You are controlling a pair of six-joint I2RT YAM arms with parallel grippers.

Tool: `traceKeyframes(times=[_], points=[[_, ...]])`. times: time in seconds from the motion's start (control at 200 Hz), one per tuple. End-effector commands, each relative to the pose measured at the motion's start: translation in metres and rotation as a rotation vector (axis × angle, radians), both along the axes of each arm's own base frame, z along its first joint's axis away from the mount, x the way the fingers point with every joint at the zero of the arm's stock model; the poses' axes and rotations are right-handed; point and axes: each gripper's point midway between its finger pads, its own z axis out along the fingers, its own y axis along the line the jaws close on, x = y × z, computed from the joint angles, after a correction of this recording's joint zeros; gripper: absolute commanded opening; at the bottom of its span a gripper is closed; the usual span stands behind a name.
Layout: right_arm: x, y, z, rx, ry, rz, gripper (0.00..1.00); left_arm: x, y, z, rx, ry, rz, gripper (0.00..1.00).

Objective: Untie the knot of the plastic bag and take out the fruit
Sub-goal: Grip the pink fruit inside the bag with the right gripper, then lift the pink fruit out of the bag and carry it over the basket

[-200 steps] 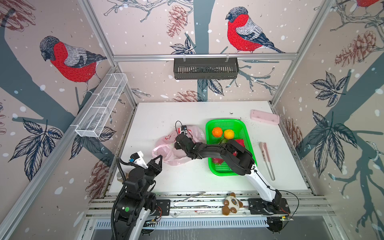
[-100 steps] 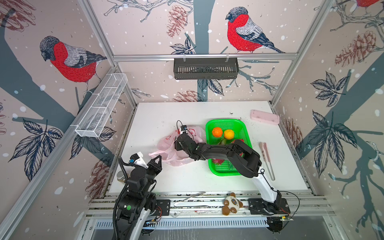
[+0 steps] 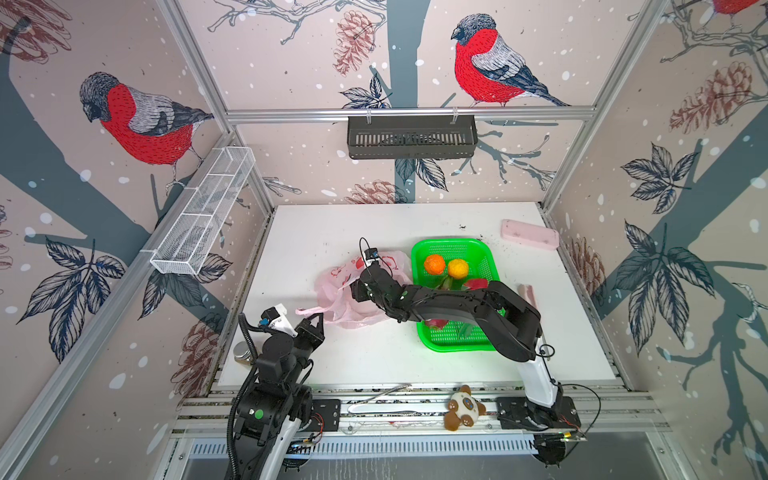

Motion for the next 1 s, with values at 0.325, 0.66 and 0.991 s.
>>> traceKeyframes(times=[0.325,0.66,0.991], points=[[-0.025,-0.010,0.012,-0.011,0.027,0.050,0.31,0.007,0.004,0.008,-0.003,-0.055,0.032,0.00],[-0.045,-0.014,0.015,-0.040,0.031,0.088,0.31,0.012,0.006,0.013,-0.016,-0.090,0.050,0.00],[-0.062,-0.015,0.018,-0.075,0.032,0.108,0.30,0.016,0.009,0.026,-0.023,-0.149,0.071,0.00]])
